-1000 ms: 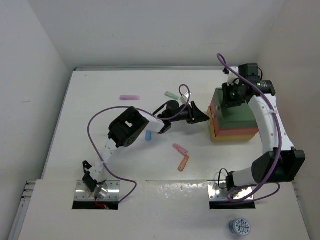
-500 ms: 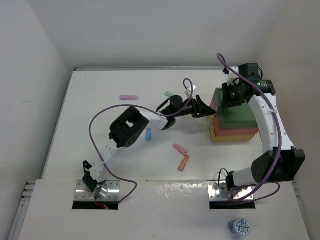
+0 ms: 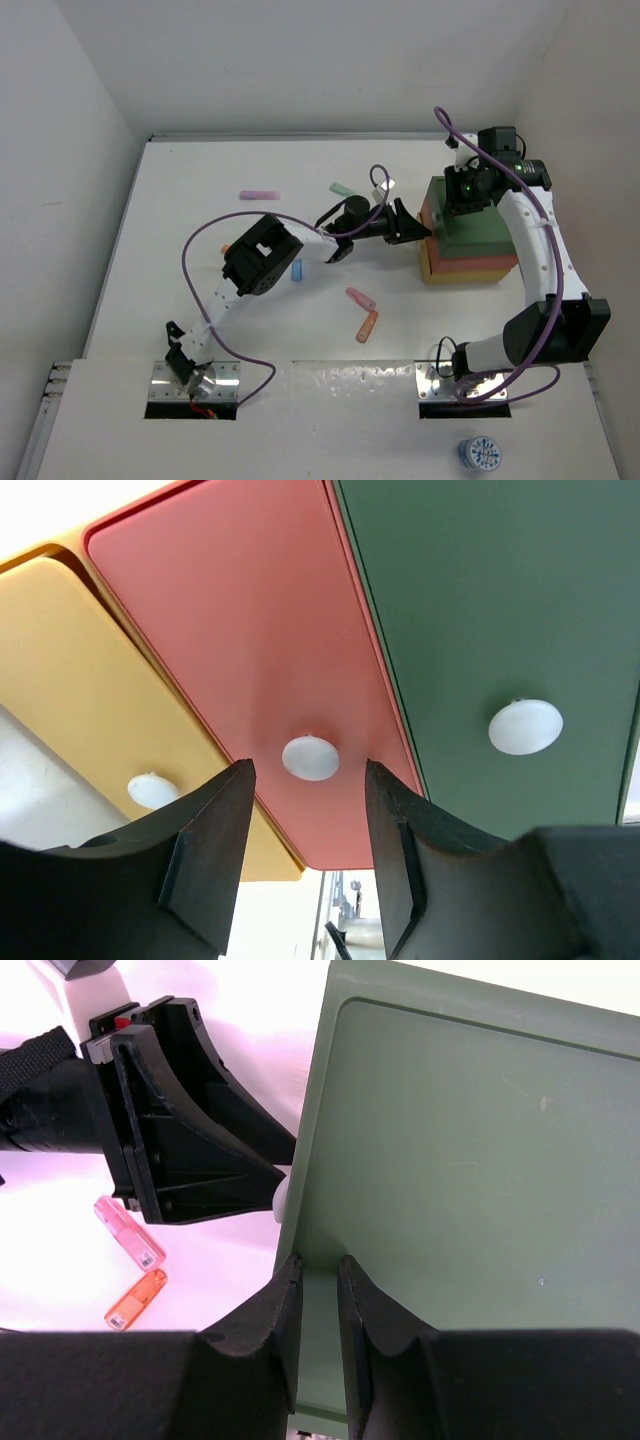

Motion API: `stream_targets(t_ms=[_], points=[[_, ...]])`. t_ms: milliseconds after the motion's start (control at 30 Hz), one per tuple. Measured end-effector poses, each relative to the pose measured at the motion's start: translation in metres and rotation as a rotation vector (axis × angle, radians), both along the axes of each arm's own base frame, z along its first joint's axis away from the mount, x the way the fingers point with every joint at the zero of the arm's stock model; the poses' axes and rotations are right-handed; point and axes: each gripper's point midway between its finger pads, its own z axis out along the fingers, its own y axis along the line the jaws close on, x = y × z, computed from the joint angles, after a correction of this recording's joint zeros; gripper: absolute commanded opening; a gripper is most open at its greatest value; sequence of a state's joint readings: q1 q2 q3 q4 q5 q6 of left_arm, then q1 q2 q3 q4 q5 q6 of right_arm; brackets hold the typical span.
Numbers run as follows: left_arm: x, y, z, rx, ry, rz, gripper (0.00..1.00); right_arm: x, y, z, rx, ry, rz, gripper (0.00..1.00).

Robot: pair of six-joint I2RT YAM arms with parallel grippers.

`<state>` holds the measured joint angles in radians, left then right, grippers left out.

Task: Sort the stationery into containers
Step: Open the drawer in the storage box.

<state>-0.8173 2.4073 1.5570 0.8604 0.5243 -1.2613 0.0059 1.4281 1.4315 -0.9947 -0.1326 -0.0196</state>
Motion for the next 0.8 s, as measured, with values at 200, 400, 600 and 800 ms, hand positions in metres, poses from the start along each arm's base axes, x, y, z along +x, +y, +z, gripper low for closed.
stream_targets(t_ms=[200, 400, 600, 800], points=[[0.0020, -0.0022, 0.0082, -0.015, -0.014, 0.001, 0.52, -0.0001, 0.0001, 0.0000, 0.000, 0.000, 0.001, 0.20], [0.0026, -0.0029, 0.0093, -0.018, -0.016, 0.004, 0.45, -0.0001, 0.0001, 0.0000, 0.000, 0.000, 0.002, 0.20], [0.0036, -0.0046, 0.0038, -0.017, -0.010, 0.004, 0.35, -0.0001, 0.0002, 0.0000, 0.000, 0.000, 0.002, 0.20], [0.0037, -0.0048, 0.0018, -0.015, -0.006, 0.005, 0.13, -0.0002, -0.0006, -0.0001, 0.000, 0.001, 0.000, 0.19]])
